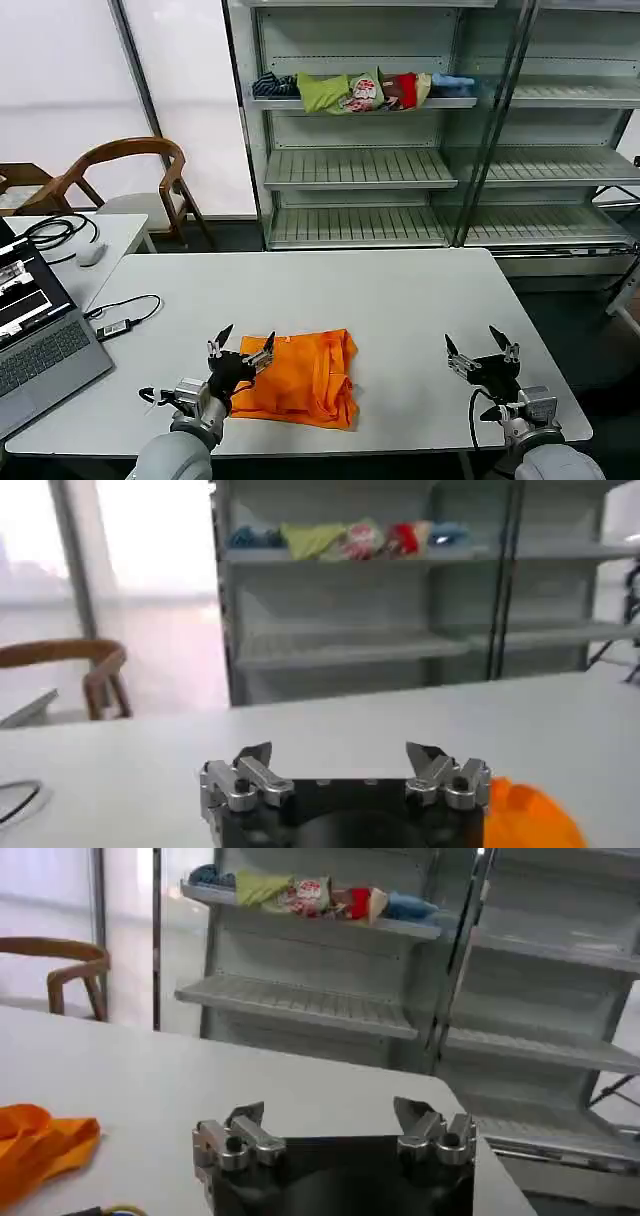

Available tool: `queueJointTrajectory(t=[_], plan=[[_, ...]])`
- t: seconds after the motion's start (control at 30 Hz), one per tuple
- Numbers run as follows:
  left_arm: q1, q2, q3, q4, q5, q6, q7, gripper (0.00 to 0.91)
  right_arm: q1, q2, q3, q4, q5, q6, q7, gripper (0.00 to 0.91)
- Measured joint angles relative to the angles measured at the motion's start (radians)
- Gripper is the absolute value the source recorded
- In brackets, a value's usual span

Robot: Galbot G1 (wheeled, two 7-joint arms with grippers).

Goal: Fold and organize the clothes.

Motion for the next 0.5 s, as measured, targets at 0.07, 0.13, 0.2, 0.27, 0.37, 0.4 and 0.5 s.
queueJointTrajectory(t=[0.07, 0.13, 0.2, 0.27, 0.37, 0.4, 0.5], plan=[[0.004, -0.003, -0.004, 0.010, -0.006, 0.009, -0.014, 0.907, -0.004, -0.003, 0.004, 0.003, 0.000, 0.001, 0.000, 0.907], [0.006, -0.007, -0.004, 0.020, -0.009, 0.019, -0.026, 0.907, -0.007, -0.004, 0.008, 0.006, 0.000, 0.001, 0.000, 0.907], [0.006, -0.012, -0.003, 0.031, -0.014, 0.030, -0.039, 0.907, -0.010, -0.005, 0.010, 0.009, 0.000, 0.001, 0.000, 0.907], [0.004, -0.018, 0.003, 0.043, -0.022, 0.041, -0.055, 0.907, -0.014, -0.006, 0.013, 0.010, 0.000, 0.001, 0.000, 0.907], [-0.001, -0.025, 0.009, 0.059, -0.037, 0.051, -0.075, 0.907, -0.018, -0.006, 0.016, 0.010, -0.001, 0.002, 0.000, 0.907], [-0.002, -0.026, 0.011, 0.063, -0.044, 0.053, -0.081, 0.907, -0.018, -0.006, 0.016, 0.010, -0.001, 0.003, 0.000, 0.907], [-0.005, -0.026, 0.010, 0.073, -0.067, 0.058, -0.094, 0.907, -0.017, -0.007, 0.017, 0.009, -0.001, 0.003, 0.000, 0.907]])
